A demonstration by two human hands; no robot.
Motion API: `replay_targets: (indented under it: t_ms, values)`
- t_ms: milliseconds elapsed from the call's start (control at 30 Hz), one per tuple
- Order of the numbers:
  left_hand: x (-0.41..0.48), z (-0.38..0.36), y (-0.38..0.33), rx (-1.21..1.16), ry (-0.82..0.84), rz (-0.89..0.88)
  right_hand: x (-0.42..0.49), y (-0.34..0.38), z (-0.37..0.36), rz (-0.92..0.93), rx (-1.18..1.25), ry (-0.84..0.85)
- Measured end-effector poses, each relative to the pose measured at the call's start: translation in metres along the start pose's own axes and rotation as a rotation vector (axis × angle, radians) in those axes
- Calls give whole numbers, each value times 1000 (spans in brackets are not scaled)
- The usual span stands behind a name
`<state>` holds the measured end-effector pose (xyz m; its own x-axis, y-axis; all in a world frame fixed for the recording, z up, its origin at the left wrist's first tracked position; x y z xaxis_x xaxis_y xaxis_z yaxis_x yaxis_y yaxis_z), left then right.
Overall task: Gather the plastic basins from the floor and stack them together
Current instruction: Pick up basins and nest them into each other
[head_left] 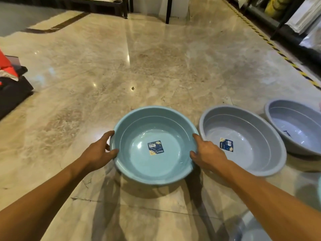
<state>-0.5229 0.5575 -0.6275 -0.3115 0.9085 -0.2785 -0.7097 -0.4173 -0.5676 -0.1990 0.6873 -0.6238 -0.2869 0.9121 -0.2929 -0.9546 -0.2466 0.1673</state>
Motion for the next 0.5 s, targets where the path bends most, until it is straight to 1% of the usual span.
replay_targets:
  t_ms: [100,300,400,500]
  values:
    - [0,-4,5,-163,-2,7,-1,-2,-8,-13,131,27]
    - [-6,10,5,-264,-35,-48,-7,-4,3,20,304,-8]
    - [-14,32,2,-291,-70,-92,-15,-3,21,55,401,-46]
    - [-23,50,-6,-297,-91,-147,-31,-8,46,93,446,-85]
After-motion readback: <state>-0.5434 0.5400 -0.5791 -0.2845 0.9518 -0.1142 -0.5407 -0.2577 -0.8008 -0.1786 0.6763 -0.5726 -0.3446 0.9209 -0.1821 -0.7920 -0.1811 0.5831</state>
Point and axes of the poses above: each hand's wrist, its own x-axis towards the middle knuckle, its own z-axis out of the back of the hand, y = z × x, the point moved 6 cm from there along x, towards the middle knuckle, and after that the axes turned 3 degrees about -z, right-handed, at the moved point
